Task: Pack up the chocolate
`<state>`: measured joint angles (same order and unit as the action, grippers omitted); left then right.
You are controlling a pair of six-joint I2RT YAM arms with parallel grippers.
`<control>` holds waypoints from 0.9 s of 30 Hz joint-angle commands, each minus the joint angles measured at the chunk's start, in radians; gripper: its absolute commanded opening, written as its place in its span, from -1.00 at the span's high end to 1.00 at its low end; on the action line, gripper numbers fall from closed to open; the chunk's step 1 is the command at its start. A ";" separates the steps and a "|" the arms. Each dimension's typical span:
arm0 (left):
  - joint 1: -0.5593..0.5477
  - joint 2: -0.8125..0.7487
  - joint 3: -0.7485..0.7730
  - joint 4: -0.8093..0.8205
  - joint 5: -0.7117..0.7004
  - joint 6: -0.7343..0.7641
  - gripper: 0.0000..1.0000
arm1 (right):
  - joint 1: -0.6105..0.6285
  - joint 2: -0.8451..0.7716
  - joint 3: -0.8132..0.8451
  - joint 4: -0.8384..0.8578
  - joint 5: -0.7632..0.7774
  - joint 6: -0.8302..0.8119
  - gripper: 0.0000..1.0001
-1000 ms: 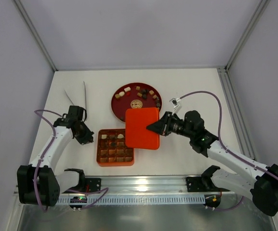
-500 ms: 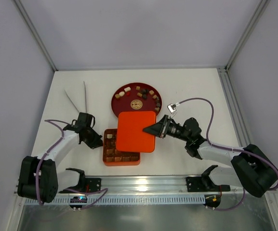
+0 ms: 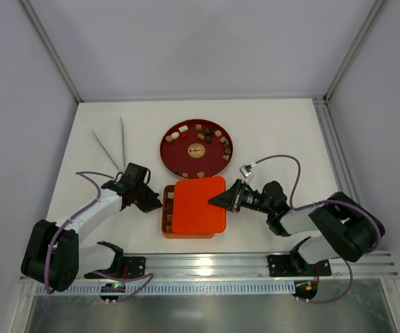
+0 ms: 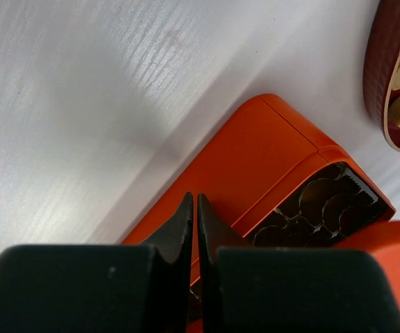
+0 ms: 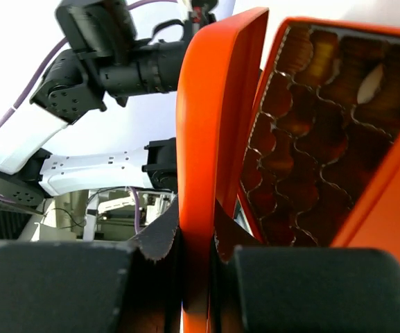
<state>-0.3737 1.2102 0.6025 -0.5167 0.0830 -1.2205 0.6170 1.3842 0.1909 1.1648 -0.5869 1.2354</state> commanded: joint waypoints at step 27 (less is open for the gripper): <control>-0.011 -0.024 0.000 0.058 0.009 -0.016 0.99 | -0.022 0.323 -0.027 0.395 -0.063 0.075 0.14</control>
<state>-0.3794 1.2079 0.6014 -0.4862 0.0883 -1.2312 0.5980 1.7115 0.1654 1.3319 -0.6407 1.3548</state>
